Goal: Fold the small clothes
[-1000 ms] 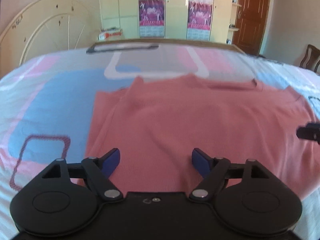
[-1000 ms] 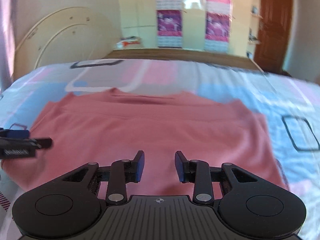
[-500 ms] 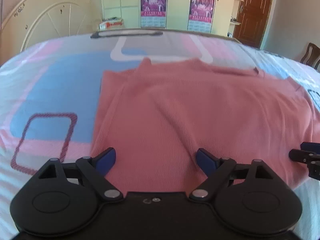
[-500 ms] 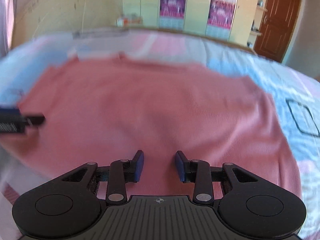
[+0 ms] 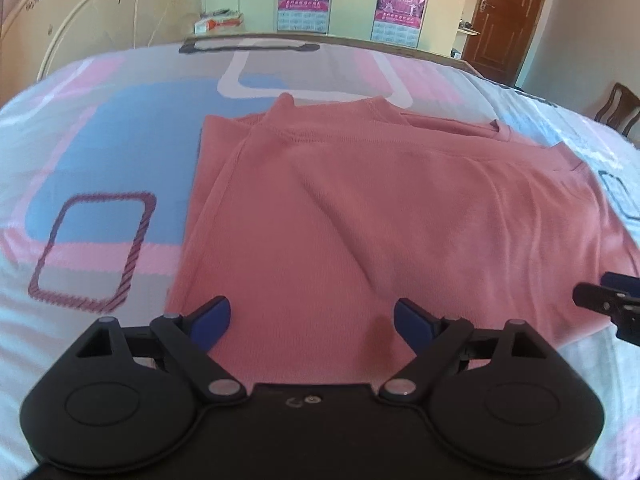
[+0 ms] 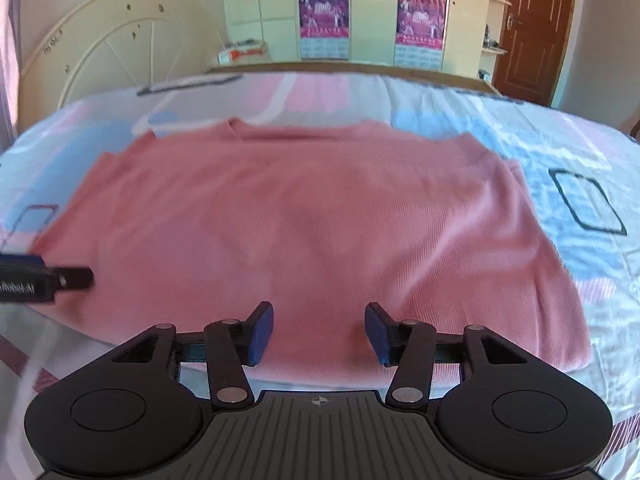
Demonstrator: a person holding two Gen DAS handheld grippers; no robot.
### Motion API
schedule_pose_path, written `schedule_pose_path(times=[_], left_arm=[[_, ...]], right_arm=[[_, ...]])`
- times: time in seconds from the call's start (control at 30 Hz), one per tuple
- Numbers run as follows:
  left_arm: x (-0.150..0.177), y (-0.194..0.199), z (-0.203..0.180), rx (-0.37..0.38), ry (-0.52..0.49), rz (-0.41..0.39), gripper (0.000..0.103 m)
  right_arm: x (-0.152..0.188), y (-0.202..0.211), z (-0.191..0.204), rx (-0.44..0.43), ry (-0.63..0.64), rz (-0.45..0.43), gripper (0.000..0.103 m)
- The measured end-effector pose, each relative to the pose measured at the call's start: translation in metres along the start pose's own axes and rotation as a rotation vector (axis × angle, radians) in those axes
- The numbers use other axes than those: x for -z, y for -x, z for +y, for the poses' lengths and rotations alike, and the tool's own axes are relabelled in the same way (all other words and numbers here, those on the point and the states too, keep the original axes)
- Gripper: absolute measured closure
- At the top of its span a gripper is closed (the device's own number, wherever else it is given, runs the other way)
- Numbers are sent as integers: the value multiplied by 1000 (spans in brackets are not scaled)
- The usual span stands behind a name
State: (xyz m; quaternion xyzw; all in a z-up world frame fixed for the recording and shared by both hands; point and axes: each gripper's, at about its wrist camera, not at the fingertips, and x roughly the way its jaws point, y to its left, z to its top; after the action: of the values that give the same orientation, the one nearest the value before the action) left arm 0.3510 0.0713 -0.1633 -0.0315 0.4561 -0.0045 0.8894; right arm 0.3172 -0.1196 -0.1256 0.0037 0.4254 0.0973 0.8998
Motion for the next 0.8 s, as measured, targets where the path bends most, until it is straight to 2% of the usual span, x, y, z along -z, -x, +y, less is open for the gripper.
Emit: schedule_pose_path(times=[0.17, 0.33, 0.43, 0.63, 0.8], left_arm=[[5, 13, 10, 44, 72, 22, 15], [21, 22, 33, 98, 210, 50, 15], [33, 19, 49, 142, 335, 76, 15], [44, 15, 59, 244, 491, 34, 10], [37, -1, 64, 312, 597, -60, 4]], right_arm=[[-11, 8, 7, -35, -9, -21, 50], [-23, 13, 16, -60, 10, -50, 46], [-28, 11, 21, -77, 14, -57, 45], [-30, 0, 28, -113, 21, -45, 45], [-32, -13, 27, -112, 15, -48, 45]])
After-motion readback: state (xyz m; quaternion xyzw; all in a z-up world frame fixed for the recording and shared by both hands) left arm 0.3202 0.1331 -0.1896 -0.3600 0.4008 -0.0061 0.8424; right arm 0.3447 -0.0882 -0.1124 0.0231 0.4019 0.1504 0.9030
